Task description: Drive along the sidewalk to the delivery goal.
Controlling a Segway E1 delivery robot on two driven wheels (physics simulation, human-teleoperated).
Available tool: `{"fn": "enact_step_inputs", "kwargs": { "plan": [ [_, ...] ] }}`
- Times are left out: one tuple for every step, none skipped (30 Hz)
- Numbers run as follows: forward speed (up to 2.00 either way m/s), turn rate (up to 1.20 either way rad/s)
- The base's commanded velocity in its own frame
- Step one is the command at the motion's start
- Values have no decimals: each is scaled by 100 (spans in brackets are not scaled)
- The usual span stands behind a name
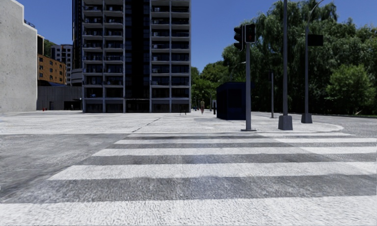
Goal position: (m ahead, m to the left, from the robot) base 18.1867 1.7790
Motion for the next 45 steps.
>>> {"fn": "enact_step_inputs", "kwargs": {
  "plan": [
    [126, 0],
    [126, 0],
    [126, 0],
    [125, 0],
    [125, 0],
    [125, 0],
    [200, 0],
    [200, 0],
    [200, 0],
    [200, 0],
    [200, 0],
    [200, 0],
    [200, 0],
    [200, 0],
    [200, 0],
    [200, 0],
    [200, 0],
    [200, 0],
    [200, 0],
    [200, 0],
    [200, 0],
    [200, 0],
    [200, 0],
    [200, 0],
    [200, 0],
    [200, 0],
    [200, 0],
    [200, 0],
    [200, 0],
    [200, 0],
    [200, 0],
    [200, 0],
    [200, 0],
    [200, 0],
    [200, 0],
    [200, 0],
    [200, 0],
    [200, 0],
    [200, 0],
    [200, 0],
    [200, 0],
    [200, 0],
    [200, 0],
    [200, 0],
    [200, 0]
  ]
}}
